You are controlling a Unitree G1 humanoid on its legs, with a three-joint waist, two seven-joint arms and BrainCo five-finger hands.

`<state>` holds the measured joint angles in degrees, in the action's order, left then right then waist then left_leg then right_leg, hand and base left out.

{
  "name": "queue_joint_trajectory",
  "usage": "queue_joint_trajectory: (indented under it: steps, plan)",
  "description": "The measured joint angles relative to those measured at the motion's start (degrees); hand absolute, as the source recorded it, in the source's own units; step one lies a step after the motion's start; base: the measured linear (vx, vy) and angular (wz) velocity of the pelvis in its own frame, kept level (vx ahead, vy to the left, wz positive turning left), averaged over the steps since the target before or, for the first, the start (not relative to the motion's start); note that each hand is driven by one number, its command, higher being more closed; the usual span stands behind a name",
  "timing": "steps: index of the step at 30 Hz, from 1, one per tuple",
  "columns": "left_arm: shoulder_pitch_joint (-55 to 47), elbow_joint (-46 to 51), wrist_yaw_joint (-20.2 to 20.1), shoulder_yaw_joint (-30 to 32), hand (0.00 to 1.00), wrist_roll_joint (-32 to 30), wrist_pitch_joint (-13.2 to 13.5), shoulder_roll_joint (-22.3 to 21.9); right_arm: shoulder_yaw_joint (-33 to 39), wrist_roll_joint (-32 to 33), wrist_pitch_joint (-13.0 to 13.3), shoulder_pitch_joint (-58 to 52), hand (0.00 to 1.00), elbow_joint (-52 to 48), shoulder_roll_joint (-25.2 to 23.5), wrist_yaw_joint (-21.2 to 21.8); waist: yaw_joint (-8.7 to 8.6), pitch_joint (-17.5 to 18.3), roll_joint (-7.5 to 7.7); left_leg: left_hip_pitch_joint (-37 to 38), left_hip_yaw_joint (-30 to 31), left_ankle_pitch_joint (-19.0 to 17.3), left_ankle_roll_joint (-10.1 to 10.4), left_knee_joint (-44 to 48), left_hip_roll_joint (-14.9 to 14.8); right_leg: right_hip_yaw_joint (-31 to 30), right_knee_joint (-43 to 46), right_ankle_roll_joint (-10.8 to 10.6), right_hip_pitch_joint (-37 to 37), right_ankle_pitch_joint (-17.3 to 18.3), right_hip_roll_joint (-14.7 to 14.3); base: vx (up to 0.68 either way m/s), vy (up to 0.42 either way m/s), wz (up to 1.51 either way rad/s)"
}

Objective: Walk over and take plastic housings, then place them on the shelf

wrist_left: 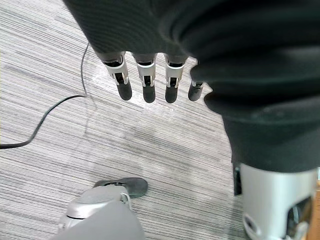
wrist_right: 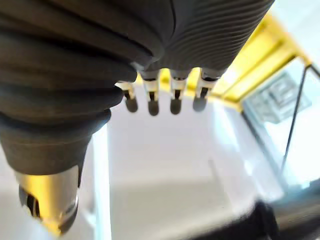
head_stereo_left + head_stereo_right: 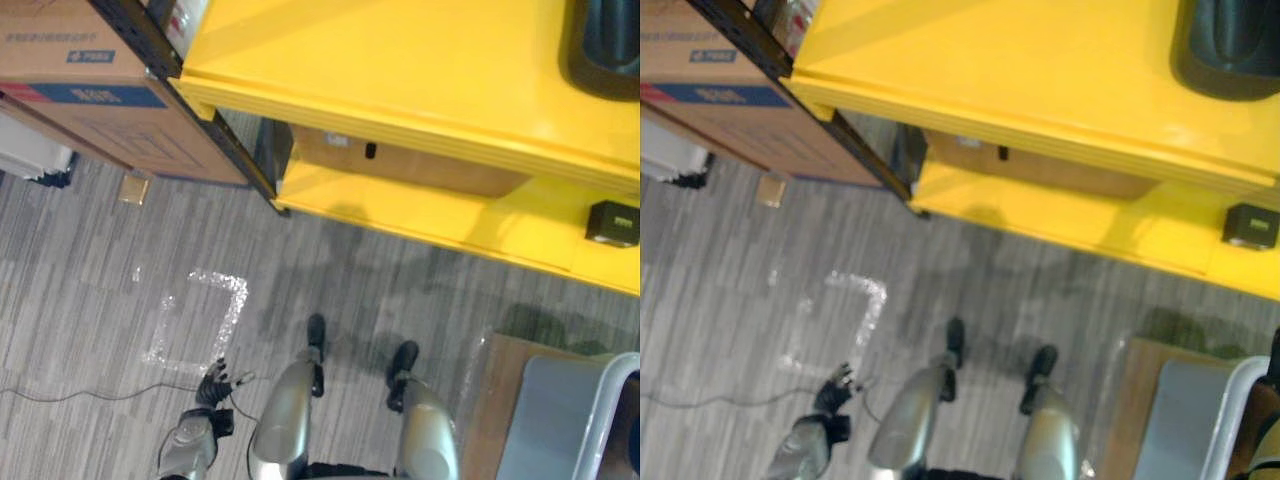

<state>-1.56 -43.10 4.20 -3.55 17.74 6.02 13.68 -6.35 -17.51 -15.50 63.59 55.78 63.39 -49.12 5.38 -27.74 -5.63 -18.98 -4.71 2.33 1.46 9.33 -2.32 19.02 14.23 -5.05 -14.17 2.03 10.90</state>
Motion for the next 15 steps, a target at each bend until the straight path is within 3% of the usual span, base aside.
queue_joint_trajectory:
  steps: [9, 12, 15]
  plan:
    - [-0.39, 1.77, 0.61, 0.14, 0.00, -0.11, 0.91, -0.15, 3.83, 1.54, 5.39, 0.03, 0.00, -4.40, -0.08, -11.74, 0.21, 0.09, 0.19, 1.28, 0.98, 0.36, 0.10, -1.23, -0.02, 1.05, -2.94, -0.17, 2.56, -1.15, -0.61, 0.02, 0.005, 0.04]
    - [-1.21, 2.09, 1.32, 0.28, 0.00, -0.13, 1.44, -0.17, 6.26, 1.57, 8.42, -0.28, 0.00, -8.63, -0.84, -15.04, 0.16, 0.15, 0.33, 4.00, 0.97, 0.42, 0.19, -2.52, -0.03, 1.17, -4.93, -0.40, 5.50, -1.67, -0.96, 0.07, 0.002, -0.02]
    - [-3.30, 2.37, 1.43, 1.33, 0.00, -0.15, 1.70, -0.16, 11.10, 3.88, 12.43, -5.01, 0.00, -15.43, -2.47, -15.91, -0.20, 2.25, 1.84, 5.74, 0.74, 0.48, 0.34, -4.19, -0.06, 1.16, -6.55, -0.45, 7.07, -1.71, -1.19, 0.06, -0.001, -0.05]
